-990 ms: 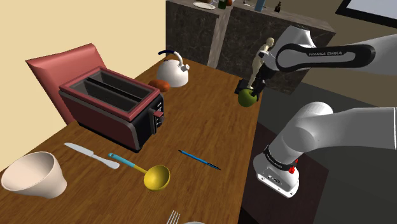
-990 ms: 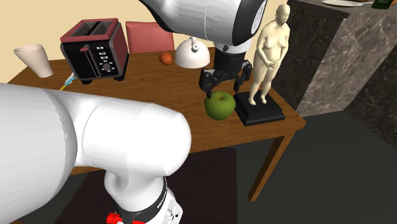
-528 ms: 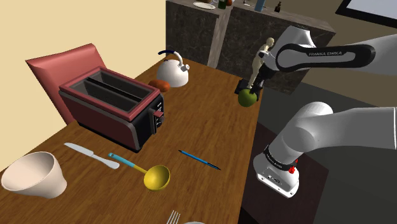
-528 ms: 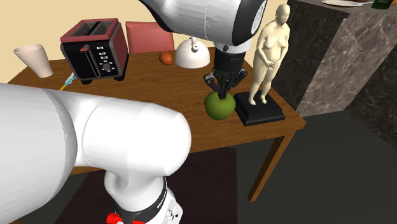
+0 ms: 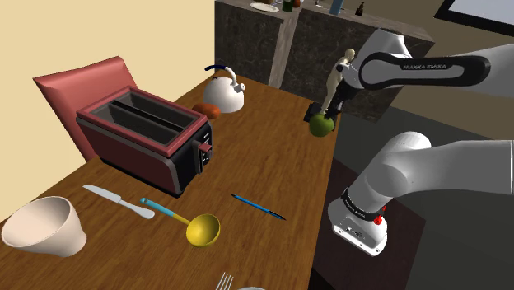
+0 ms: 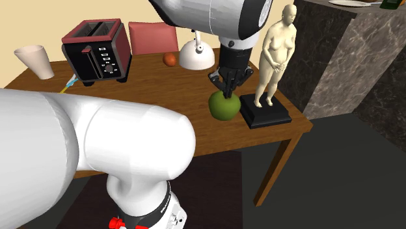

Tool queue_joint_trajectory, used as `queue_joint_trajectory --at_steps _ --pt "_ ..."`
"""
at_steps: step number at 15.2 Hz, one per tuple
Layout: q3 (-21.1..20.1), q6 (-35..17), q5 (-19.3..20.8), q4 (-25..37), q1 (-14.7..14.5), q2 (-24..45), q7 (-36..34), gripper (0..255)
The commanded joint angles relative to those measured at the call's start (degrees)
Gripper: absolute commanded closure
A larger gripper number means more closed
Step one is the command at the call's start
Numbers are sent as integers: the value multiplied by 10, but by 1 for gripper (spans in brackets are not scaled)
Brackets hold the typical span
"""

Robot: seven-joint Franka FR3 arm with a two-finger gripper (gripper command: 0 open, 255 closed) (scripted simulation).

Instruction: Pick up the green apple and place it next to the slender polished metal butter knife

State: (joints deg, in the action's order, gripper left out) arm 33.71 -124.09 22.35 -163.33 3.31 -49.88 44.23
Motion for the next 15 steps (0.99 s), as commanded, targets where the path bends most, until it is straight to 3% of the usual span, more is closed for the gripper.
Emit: queue_joint_trajectory --at_steps 1,15 --pt "-7 17 -5 10 -1 -7 0 255" --pt "-52 136 -44 99 -16 -39 -6 255"
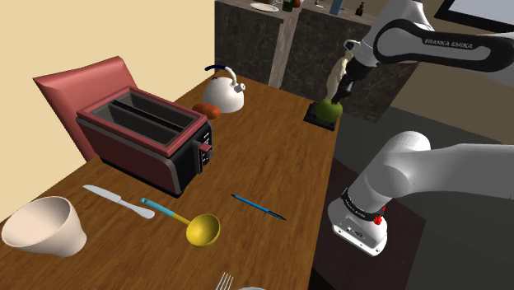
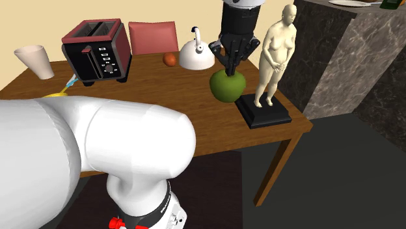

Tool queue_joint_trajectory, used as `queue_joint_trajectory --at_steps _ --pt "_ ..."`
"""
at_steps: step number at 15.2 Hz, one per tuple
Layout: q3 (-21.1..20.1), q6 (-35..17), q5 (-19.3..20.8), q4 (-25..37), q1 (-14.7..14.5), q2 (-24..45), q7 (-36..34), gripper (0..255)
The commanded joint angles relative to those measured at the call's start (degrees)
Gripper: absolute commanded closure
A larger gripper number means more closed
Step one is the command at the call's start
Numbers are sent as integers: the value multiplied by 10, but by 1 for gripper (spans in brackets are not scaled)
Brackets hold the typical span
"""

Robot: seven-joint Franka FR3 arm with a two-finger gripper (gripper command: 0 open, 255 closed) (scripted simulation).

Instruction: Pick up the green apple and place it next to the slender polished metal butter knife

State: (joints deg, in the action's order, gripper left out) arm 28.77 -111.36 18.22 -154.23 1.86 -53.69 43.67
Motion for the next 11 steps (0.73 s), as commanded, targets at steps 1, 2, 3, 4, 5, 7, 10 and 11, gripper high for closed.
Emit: queue_joint_trajectory --at_steps 1,2,3,4,5,7,10,11 --pt "-6 16 -5 15 -2 -1 0 255" --pt "-8 24 -8 22 -4 -2 -1 255" --pt "-11 31 -10 29 -5 -2 -1 255" --pt "-14 39 -12 37 -6 -2 -1 255" --pt "-16 46 -15 44 -7 -2 -1 255" --pt "-21 60 -19 59 -10 -2 -2 255" --pt "-28 82 -26 82 -13 0 -2 255" --pt "-30 89 -28 90 -14 1 -2 255"
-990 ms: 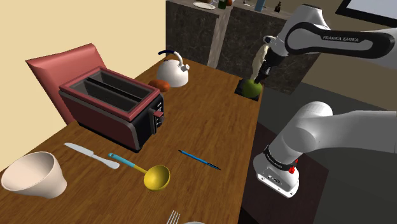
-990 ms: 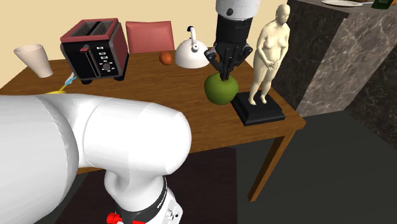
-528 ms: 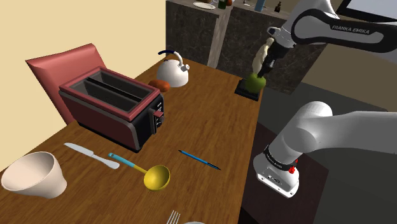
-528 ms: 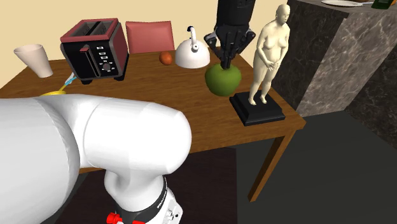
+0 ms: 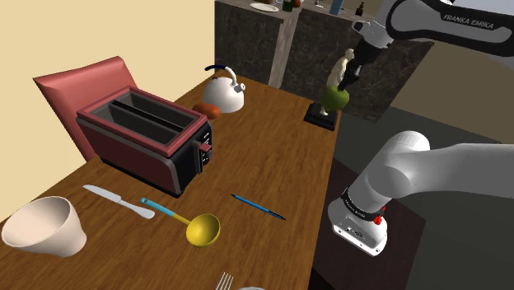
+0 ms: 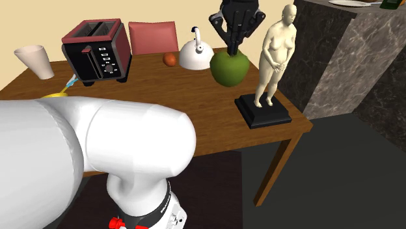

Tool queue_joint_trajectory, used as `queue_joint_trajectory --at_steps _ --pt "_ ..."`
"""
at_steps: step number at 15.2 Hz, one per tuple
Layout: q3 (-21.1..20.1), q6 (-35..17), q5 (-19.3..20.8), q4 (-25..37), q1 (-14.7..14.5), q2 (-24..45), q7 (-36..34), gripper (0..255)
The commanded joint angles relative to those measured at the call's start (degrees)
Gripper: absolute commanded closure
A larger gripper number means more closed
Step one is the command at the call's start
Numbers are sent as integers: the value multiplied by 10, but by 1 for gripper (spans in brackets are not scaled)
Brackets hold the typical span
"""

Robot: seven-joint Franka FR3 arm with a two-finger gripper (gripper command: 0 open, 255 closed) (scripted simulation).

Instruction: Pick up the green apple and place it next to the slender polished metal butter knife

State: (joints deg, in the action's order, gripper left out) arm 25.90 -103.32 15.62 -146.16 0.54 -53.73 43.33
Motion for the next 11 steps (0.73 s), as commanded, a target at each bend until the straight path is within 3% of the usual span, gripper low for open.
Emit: queue_joint_trajectory --at_steps 1,3,11 --pt "-4 15 -4 18 -2 3 1 255" --pt "-7 28 -8 33 -5 5 0 255" --pt "-126 30 -78 -19 -36 -38 -112 255"
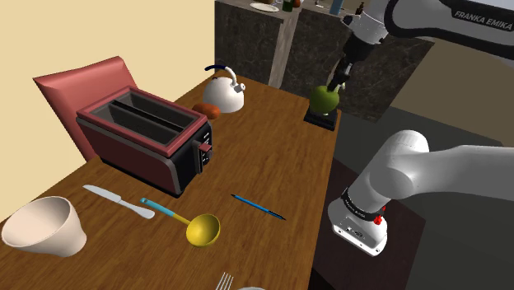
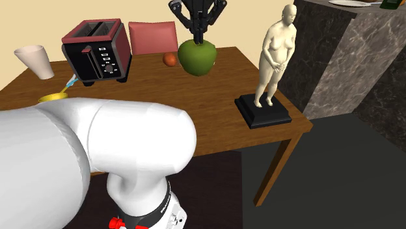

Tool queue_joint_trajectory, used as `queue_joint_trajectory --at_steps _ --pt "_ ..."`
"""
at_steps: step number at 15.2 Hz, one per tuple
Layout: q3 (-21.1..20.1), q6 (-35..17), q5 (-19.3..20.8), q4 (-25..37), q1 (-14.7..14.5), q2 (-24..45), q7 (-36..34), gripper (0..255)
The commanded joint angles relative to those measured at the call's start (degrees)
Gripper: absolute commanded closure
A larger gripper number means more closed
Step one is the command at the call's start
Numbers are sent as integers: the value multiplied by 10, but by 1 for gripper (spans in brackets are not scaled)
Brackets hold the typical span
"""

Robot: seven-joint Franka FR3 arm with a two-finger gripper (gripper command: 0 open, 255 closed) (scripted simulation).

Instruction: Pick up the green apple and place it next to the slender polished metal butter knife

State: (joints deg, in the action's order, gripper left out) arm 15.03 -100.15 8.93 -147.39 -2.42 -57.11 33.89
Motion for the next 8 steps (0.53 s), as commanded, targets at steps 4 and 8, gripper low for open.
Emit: queue_joint_trajectory --at_steps 4,8 --pt "-77 -7 -52 -16 -30 -6 -74 255" --pt "-136 -18 -93 -15 -56 6 -131 255"
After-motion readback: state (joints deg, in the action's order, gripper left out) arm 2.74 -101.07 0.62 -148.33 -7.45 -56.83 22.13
